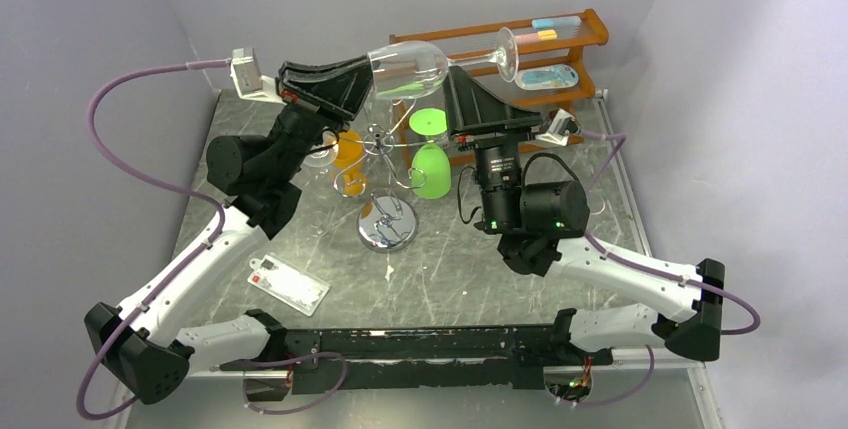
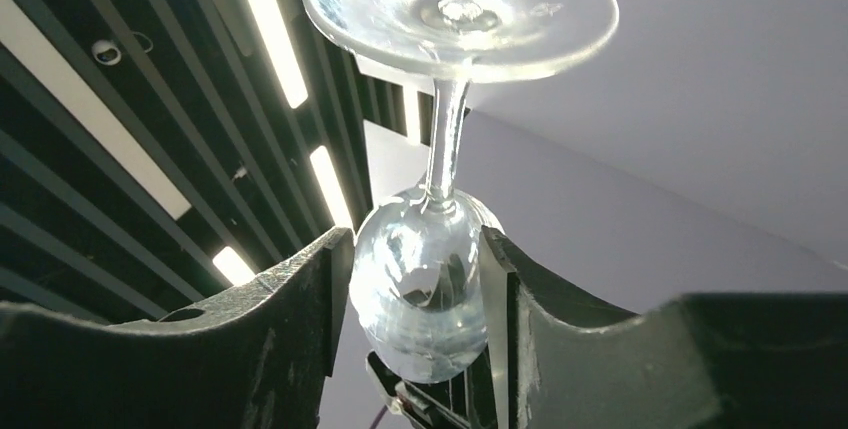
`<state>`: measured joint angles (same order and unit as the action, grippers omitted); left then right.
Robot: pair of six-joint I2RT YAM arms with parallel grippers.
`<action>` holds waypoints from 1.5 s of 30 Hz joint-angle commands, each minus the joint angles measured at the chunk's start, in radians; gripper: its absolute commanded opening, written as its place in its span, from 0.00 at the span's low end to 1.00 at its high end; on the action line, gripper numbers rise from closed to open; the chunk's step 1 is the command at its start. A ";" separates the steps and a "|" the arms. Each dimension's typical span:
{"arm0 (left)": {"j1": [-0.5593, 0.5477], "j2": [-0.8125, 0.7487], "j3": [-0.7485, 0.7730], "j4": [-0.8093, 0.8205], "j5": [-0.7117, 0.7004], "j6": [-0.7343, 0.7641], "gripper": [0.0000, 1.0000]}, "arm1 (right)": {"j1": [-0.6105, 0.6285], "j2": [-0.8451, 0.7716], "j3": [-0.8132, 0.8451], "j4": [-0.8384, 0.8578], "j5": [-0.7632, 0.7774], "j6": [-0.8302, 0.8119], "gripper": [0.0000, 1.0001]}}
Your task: Place the wine glass upside down on the wine glass rack
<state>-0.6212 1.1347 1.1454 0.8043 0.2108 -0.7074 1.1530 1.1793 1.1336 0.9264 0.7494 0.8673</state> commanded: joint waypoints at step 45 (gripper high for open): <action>-0.008 -0.343 -0.120 -0.669 0.283 0.224 0.78 | -0.002 -0.299 -0.042 -0.353 -0.152 -0.341 0.00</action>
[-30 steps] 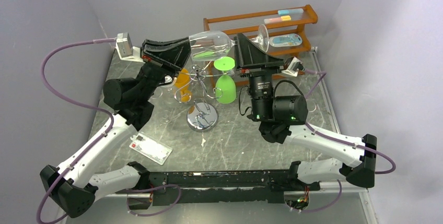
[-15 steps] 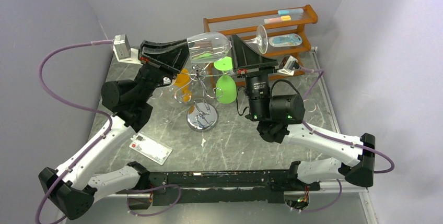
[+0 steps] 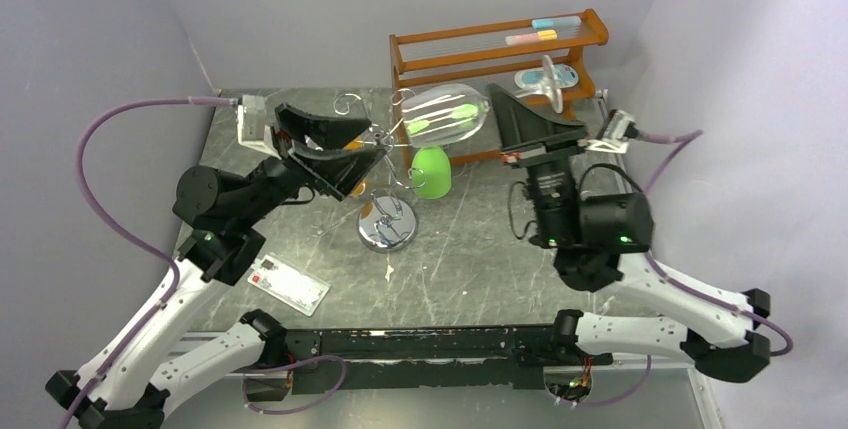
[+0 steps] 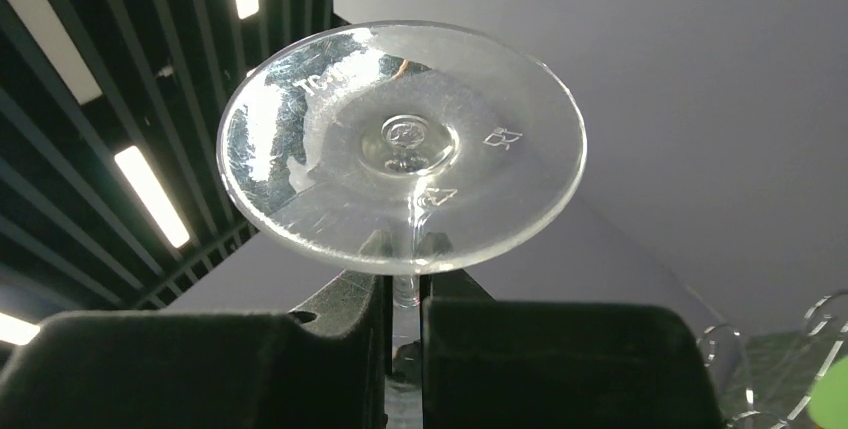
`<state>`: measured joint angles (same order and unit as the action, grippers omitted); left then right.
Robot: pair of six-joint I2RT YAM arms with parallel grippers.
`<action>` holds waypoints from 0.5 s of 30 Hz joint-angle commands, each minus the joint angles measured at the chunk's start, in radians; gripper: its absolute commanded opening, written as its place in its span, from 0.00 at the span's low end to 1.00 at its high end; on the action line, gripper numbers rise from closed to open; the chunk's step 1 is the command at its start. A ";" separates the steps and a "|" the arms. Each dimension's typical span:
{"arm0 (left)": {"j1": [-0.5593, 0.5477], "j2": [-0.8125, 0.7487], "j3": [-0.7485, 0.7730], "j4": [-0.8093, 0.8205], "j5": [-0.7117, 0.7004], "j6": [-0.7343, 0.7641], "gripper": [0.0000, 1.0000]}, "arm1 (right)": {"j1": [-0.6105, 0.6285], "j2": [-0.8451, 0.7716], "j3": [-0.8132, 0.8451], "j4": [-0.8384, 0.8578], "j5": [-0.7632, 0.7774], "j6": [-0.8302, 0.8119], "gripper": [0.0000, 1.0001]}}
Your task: Place the wine glass upside down on the wine glass rack
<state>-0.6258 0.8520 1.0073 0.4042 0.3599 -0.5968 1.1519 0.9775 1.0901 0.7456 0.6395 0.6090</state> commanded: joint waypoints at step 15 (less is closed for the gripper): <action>-0.005 -0.089 0.171 -0.531 0.267 0.053 0.92 | -0.001 -0.288 -0.026 -0.753 -0.359 -0.509 0.00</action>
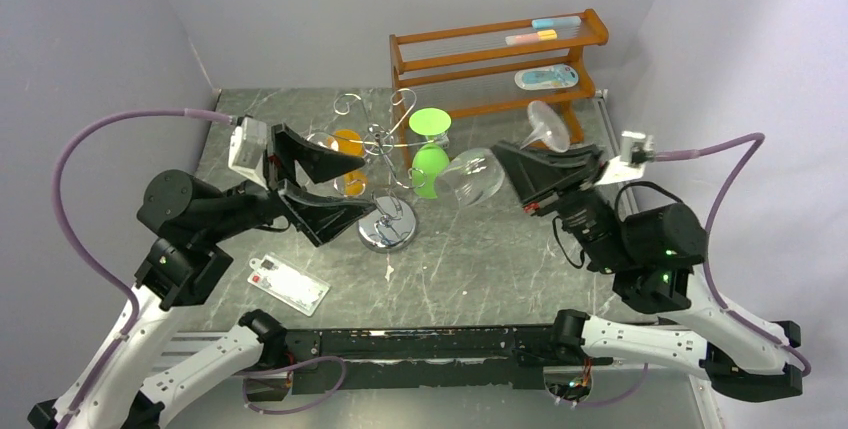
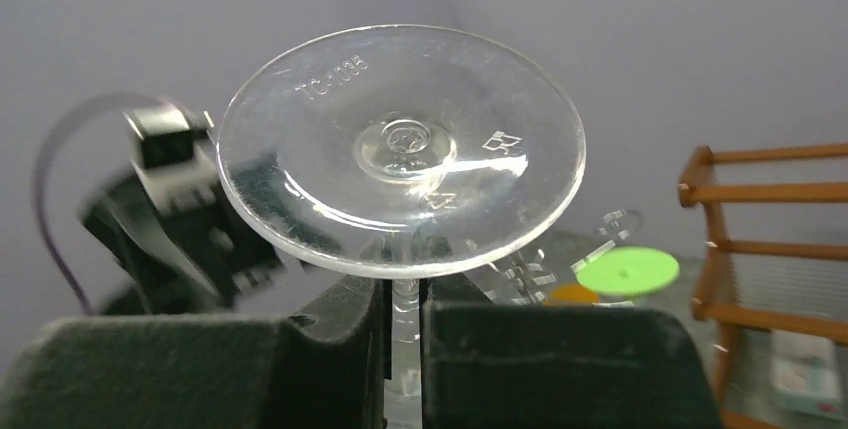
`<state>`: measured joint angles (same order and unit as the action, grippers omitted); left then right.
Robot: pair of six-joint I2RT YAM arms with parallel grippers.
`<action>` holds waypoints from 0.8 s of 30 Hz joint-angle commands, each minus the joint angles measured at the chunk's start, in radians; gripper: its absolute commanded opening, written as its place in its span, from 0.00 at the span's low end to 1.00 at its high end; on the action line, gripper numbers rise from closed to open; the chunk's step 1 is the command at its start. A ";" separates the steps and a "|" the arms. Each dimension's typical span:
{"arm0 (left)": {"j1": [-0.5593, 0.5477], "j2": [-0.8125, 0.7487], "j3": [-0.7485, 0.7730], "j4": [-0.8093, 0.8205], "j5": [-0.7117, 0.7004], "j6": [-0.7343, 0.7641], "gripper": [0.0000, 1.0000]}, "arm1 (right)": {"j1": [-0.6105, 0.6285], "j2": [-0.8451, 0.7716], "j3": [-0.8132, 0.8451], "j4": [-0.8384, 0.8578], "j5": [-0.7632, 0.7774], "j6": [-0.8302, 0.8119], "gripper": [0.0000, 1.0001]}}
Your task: Place the wine glass upside down on the wine glass rack
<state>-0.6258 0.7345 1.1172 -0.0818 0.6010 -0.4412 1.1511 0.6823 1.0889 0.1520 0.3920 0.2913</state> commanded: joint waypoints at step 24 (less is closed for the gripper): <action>-0.158 0.322 0.044 0.137 0.008 -0.596 0.84 | -0.001 0.025 -0.208 -0.122 -0.350 -0.547 0.00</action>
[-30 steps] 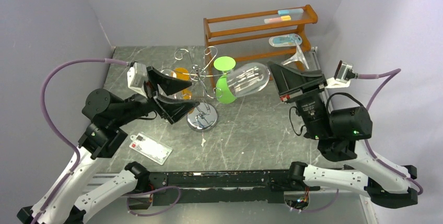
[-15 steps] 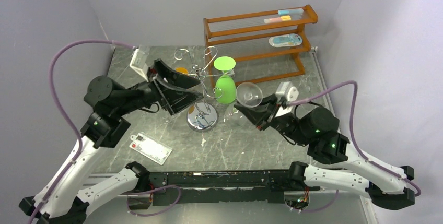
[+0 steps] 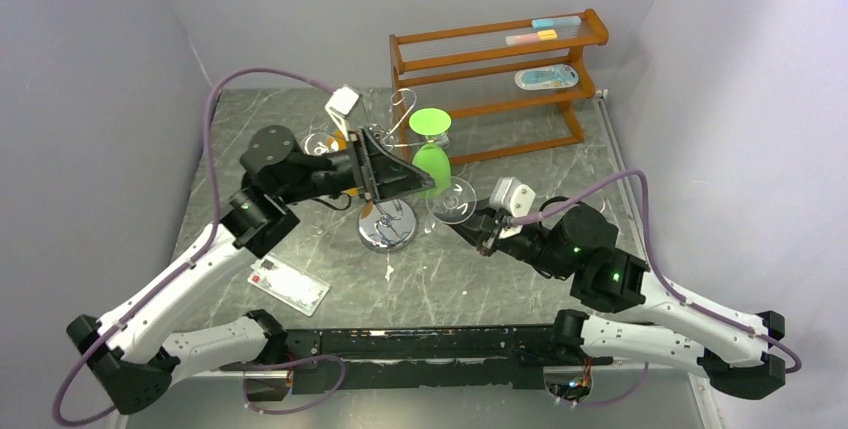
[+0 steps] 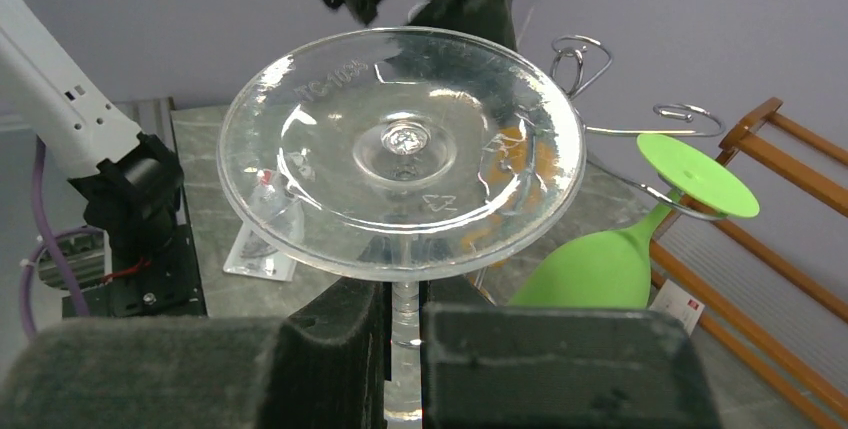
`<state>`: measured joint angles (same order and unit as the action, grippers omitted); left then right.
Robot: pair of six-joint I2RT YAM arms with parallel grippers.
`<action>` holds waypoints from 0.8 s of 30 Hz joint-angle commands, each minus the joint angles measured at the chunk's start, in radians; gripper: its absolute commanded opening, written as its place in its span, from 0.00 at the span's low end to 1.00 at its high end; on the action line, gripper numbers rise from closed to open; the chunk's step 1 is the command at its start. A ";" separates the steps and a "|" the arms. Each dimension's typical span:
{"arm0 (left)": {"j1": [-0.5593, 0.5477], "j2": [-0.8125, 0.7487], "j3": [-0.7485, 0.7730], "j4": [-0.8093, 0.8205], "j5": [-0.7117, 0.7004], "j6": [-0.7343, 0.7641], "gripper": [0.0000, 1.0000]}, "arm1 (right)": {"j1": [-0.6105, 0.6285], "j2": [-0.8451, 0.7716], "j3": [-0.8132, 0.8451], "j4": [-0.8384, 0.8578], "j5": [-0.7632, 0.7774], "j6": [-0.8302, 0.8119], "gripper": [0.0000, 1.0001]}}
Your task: Place the wine glass upside down on the wine glass rack
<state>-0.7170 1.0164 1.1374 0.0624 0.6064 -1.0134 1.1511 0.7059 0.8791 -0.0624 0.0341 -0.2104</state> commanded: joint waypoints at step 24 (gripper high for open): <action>-0.093 0.045 -0.021 0.030 -0.004 -0.189 0.05 | -0.001 -0.052 -0.101 0.187 -0.012 0.012 0.18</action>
<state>-0.8070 1.0790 1.1481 0.0036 0.6029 -1.1309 1.1465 0.7143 0.8238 -0.0162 0.0620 -0.2733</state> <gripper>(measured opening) 0.085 0.136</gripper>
